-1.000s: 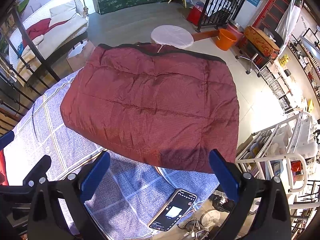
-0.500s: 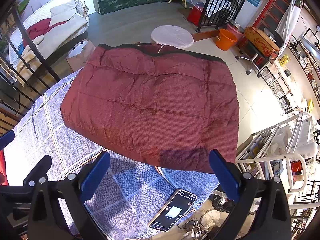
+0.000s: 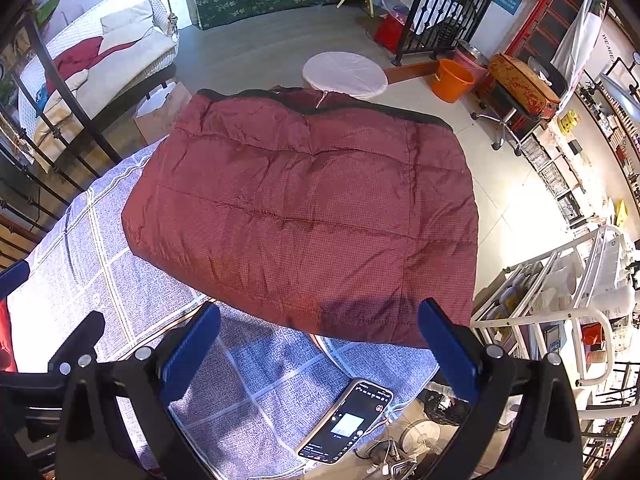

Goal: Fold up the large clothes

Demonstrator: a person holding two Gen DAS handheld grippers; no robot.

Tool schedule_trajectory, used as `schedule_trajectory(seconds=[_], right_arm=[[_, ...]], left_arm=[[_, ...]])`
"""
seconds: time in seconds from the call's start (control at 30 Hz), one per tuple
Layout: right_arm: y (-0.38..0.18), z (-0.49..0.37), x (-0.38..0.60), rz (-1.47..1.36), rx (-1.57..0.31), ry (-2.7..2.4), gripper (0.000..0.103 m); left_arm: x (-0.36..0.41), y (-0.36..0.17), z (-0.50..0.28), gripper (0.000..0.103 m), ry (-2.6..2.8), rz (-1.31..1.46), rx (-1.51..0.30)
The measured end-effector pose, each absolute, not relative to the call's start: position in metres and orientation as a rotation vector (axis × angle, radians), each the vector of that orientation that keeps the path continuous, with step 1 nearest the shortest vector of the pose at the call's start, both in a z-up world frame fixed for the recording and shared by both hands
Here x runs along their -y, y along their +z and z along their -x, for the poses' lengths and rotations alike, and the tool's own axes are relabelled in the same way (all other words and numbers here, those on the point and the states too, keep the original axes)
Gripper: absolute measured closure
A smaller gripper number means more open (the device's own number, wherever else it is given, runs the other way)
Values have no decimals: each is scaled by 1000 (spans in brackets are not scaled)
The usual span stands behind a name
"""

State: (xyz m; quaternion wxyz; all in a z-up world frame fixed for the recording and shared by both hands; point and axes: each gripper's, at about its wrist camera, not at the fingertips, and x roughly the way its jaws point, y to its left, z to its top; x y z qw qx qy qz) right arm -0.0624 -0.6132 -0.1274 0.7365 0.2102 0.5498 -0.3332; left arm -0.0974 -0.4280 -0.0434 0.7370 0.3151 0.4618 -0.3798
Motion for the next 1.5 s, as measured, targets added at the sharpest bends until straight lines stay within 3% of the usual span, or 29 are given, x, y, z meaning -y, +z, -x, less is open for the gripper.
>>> schedule_trajectory(seconds=[1.5], right_arm=[[-127,62,612,-460,-1206,-734,6]], left_arm=[[429,-43,103,5,-843,-694,-1014]])
